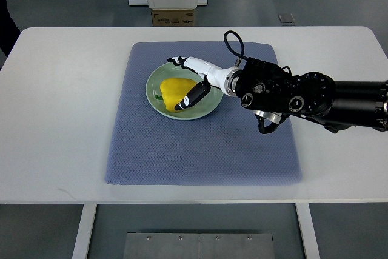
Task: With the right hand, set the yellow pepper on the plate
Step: 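Open the right hand fingers to release the pepper on the plate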
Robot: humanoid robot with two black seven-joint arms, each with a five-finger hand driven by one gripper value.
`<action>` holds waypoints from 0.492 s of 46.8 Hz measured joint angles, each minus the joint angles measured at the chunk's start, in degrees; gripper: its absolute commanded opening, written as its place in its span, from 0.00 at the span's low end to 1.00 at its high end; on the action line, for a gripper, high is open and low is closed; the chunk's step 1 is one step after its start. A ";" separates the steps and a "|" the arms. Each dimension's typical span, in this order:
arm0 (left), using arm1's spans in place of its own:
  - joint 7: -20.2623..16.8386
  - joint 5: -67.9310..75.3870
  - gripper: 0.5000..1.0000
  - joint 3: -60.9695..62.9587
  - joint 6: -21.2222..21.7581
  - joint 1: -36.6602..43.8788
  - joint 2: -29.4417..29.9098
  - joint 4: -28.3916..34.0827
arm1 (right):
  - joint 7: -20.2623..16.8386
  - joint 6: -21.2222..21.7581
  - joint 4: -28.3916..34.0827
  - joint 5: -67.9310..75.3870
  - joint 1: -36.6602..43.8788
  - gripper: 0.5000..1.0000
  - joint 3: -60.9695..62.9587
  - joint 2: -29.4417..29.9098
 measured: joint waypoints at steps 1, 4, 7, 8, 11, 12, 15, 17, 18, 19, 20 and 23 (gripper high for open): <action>0.00 0.00 1.00 0.00 0.00 0.00 0.00 0.00 | 0.01 0.00 0.00 0.00 0.03 1.00 0.01 -0.01; 0.00 0.00 1.00 0.00 0.00 0.00 0.00 0.00 | 0.03 0.00 -0.07 -0.01 0.23 1.00 0.09 -0.16; 0.00 0.00 1.00 0.00 0.00 0.01 0.00 0.00 | 0.05 0.01 -0.92 -0.01 0.35 1.00 0.85 -0.31; 0.00 0.00 1.00 0.00 0.00 0.00 0.00 0.00 | 0.05 0.01 -1.45 -0.01 0.27 1.00 1.39 -0.32; 0.00 0.00 1.00 0.01 0.00 0.01 0.00 0.01 | 0.04 0.00 -3.54 -0.01 -1.05 1.00 3.95 -0.27; 0.00 0.00 1.00 0.00 0.00 0.00 0.00 0.00 | 0.03 0.01 -4.10 -0.01 -1.59 1.00 4.99 -0.25; -0.01 0.00 1.00 0.01 0.00 0.01 0.00 0.00 | -0.01 0.01 -4.98 -0.01 -3.27 1.00 8.91 -0.38; -0.01 0.00 1.00 0.00 0.00 -0.01 0.00 0.00 | -0.02 0.01 -5.08 -0.01 -4.39 1.00 12.20 -0.52; -0.02 0.00 1.00 0.00 0.00 0.00 0.00 0.01 | 0.00 0.02 -5.09 -0.02 -4.91 1.00 13.56 -0.64; -0.02 0.00 1.00 0.00 0.01 0.01 0.00 0.00 | 0.01 0.02 -5.09 -0.01 -5.45 1.00 14.95 -0.83; -0.02 0.00 1.00 0.00 0.00 0.01 0.00 0.00 | 0.02 0.02 -5.08 -0.01 -5.96 1.00 16.28 -1.15; -0.02 0.00 1.00 0.00 0.00 0.01 0.00 0.00 | 0.04 0.16 -4.95 0.02 -7.62 1.00 19.94 -2.60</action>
